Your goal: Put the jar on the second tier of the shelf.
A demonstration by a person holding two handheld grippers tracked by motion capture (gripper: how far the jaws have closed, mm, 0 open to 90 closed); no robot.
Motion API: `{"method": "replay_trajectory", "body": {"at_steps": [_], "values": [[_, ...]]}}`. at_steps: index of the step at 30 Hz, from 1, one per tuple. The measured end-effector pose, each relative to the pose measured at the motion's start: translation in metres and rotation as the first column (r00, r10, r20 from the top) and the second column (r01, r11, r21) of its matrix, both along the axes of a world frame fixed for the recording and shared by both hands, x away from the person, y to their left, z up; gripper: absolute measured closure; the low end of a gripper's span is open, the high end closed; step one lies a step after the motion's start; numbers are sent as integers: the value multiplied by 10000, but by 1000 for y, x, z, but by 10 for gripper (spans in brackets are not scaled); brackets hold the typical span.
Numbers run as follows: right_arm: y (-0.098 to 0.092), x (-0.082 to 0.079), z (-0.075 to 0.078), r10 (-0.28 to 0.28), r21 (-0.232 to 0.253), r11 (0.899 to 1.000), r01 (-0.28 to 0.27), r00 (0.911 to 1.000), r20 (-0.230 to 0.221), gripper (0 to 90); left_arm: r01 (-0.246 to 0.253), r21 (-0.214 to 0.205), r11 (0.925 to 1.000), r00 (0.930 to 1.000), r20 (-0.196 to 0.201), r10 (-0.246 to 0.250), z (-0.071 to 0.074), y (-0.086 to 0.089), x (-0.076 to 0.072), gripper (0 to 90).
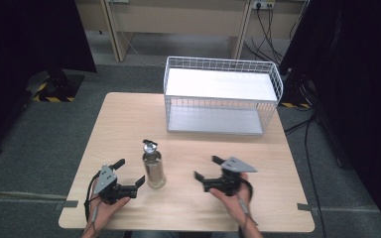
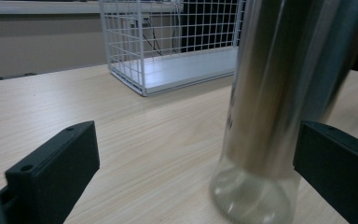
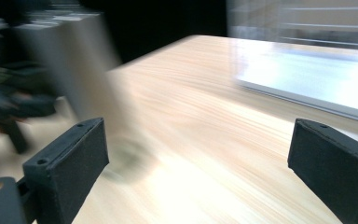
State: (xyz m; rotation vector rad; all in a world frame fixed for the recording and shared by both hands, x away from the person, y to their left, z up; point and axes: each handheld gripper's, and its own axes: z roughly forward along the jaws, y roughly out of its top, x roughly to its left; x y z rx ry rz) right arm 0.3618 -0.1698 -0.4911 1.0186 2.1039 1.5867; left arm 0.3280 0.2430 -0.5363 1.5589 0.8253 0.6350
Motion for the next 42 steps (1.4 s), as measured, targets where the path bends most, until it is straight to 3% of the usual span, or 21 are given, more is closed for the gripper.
{"method": "replay_trajectory", "body": {"at_steps": [2, 4, 6, 8, 10, 12, 18, 28, 42], "values": [[-40, -5, -4, -1167, -463, 9920, 1175, 9930, 197, 54, 23, -38, 10000, 10000, 46, -23, 0, 6, -1, 1], [-77, -12, -9, -2171, -444, 9750, 2179, 9759, 222, 54, 225, 13, 9997, 9997, 10, -225, -1, 9, -2, 21], [-105, -21, -14, -2961, -739, 9515, 2988, 9541, 454, 54, 418, -5, 9991, 9991, -39, -418, -3, 9, -4, 16], [-125, -30, -18, -3451, -847, 9332, 3491, 9367, 591, 54, 427, 61, 9991, 9990, -102, -426, -6, 10, -10, 36], [-139, -36, -23, -3775, -656, 9222, 3811, 9240, 601, 54, 445, -76, 9990, 9988, 221, -443, -6, 15, -15, 22], [-146, -39, -28, -4058, -510, 9113, 4085, 9122, 557, 54, 265, -261, 9993, 9995, 195, -260, -5, 18, -19, 21], [-151, -40, -33, -4218, -468, 9044, 4240, 9053, 507, 56, 190, -305, 9994, 9986, 496, -175, -4, 20, -24, 24], [-152, -40, -33, -4320, -392, 9000, 4341, 9004, 521, 56, 421, -185, 9989, 9971, 644, -408, 7, -8, -20, 51], [-152, -40, -33, -4350, -367, 8986, 4372, 8987, 558, 60, 415, -82, 9991, 9969, 669, -408, 12, -30, -2, 239]]}}
